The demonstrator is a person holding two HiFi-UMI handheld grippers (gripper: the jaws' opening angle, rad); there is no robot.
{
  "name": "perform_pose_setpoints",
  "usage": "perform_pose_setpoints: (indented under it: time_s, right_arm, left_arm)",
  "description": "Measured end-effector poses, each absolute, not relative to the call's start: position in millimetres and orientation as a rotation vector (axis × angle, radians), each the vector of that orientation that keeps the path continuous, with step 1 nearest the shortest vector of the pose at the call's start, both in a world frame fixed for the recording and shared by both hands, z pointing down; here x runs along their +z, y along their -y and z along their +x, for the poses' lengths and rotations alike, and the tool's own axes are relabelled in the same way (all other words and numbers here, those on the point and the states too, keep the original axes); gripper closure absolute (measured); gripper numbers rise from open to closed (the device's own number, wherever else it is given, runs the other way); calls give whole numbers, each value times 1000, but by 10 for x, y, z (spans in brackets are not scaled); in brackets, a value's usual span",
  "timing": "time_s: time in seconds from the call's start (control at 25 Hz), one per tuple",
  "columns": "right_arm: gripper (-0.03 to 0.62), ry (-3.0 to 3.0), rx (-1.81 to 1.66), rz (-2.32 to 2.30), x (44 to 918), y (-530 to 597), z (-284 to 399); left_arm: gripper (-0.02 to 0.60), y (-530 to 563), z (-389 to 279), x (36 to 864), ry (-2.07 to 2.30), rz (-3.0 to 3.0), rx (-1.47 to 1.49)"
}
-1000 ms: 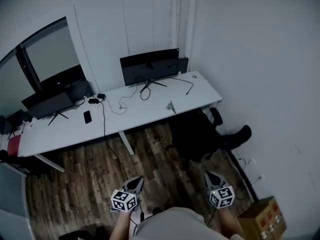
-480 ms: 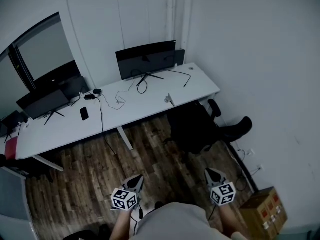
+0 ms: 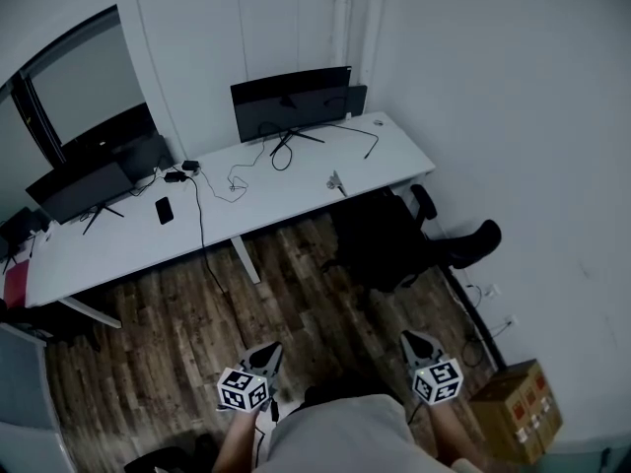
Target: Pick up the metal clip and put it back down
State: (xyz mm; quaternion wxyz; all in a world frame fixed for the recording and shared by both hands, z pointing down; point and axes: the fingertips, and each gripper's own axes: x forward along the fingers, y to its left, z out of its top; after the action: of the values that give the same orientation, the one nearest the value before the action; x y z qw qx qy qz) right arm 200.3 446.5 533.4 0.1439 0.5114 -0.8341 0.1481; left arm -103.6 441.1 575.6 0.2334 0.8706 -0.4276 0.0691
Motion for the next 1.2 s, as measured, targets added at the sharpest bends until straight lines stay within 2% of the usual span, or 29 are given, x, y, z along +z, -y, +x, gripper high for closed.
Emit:
perform_pose_setpoints:
  time_s: [0.48, 1.2]
  right_arm:
    - [559, 2404, 446, 1512, 5418, -4152, 1963]
    - [559, 2430, 503, 1488, 5495, -2720, 2095]
  left_arm:
    - [548, -4159, -1113, 5800, 1182, 2375, 192]
    - [548, -2893, -919, 5797, 1208, 2340, 245]
